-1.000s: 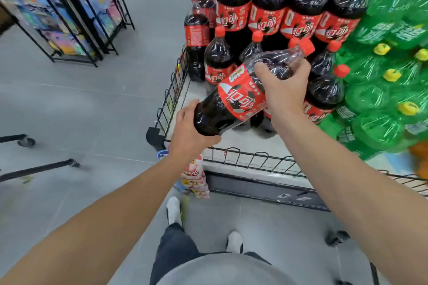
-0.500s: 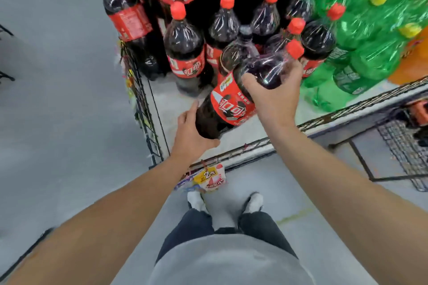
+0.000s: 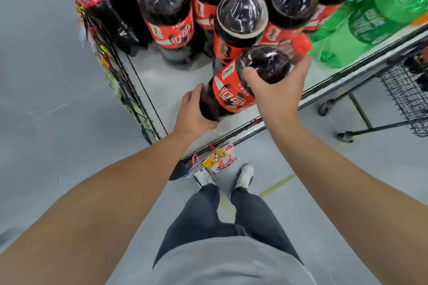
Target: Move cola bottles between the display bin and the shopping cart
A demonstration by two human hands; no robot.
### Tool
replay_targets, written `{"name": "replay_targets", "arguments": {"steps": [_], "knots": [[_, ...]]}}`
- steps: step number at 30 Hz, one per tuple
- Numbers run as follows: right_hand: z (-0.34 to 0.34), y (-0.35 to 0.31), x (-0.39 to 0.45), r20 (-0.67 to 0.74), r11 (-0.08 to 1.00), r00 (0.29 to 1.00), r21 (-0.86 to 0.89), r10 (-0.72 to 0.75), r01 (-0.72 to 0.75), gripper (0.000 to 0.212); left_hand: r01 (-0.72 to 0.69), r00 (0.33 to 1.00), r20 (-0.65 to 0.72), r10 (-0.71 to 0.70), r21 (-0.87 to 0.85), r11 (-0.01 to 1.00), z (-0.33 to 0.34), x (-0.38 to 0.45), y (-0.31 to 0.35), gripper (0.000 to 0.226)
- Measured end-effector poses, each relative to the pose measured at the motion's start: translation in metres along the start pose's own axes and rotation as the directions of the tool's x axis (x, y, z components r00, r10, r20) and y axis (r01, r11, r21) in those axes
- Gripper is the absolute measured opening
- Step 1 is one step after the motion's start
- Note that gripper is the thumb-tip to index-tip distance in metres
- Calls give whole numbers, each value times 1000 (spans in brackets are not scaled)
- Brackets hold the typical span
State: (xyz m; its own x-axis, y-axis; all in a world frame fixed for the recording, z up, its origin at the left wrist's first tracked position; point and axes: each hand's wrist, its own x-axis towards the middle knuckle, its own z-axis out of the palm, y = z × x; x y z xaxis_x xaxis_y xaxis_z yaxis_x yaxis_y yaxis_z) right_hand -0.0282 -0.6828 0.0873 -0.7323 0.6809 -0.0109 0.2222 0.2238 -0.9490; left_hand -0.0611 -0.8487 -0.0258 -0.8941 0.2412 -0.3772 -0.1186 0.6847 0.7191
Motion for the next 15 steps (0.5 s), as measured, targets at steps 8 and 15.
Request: {"name": "replay_targets", "arguments": {"steps": [8, 15], "knots": [[2, -2, -8, 45, 998, 998, -19, -54, 55, 75, -1, 997, 83, 2, -22, 1000, -10, -3, -2, 118], [8, -12, -20, 319, 974, 925, -31, -205, 226, 82, -206, 976, 34, 217, -199, 958, -55, -28, 13, 111]]}}
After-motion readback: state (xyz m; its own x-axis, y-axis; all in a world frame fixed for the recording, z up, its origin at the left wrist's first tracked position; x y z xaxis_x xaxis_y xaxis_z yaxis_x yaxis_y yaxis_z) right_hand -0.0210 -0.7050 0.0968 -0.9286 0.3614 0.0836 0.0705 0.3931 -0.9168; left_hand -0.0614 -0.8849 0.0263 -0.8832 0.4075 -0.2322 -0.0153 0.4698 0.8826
